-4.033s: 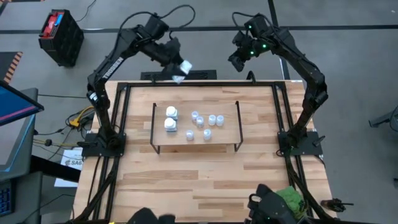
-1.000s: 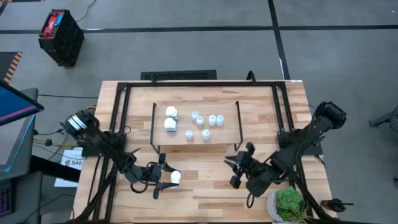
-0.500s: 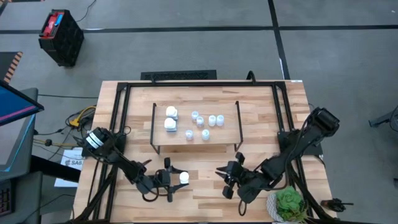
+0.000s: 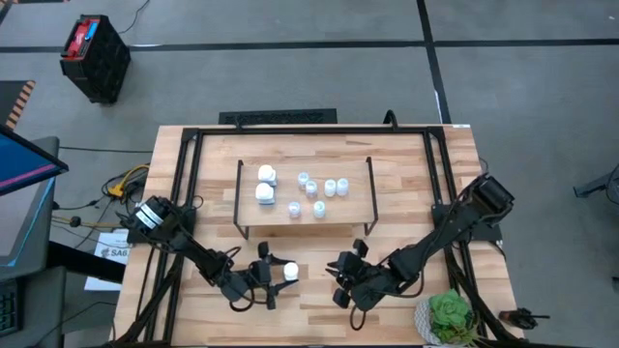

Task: Pick and place medicine bottles onto shelf by color
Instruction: Put the white blue pill bottle on the shelf

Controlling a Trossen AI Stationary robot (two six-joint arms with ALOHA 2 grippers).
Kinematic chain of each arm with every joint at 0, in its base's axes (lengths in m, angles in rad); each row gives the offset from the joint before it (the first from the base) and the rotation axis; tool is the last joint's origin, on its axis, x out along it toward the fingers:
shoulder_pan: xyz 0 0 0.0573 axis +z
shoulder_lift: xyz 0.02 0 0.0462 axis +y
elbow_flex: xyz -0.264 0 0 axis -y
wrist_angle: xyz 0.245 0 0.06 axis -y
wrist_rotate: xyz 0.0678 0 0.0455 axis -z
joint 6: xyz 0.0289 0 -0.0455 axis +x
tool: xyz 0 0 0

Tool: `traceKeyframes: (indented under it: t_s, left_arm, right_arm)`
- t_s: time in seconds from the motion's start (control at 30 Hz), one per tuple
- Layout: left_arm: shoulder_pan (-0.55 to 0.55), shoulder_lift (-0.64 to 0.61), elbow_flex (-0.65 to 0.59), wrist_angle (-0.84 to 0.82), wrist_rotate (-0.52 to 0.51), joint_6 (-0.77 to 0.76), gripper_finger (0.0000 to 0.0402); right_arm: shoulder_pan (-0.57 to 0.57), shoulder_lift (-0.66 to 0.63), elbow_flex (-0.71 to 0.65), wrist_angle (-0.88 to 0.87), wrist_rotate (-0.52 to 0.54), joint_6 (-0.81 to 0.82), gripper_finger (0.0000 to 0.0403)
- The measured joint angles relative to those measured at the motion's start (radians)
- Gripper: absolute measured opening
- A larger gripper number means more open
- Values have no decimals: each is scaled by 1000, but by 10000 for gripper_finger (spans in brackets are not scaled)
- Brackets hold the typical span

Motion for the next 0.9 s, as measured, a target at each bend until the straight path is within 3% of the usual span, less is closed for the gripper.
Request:
traceKeyframes:
  t_s: [0.37, 0.73, 0.9]
  left_arm:
    - [49, 1, 0, -109, 112, -108, 210]
    - [61, 1, 0, -55, 131, -16, 212]
    - [77, 1, 0, -55, 151, 25, 235]
  right_arm:
    - [-59, 75, 1, 178, -86, -82, 86]
    - [-108, 82, 1, 220, -143, -131, 86]
    - [-134, 82, 1, 220, -189, -138, 86]
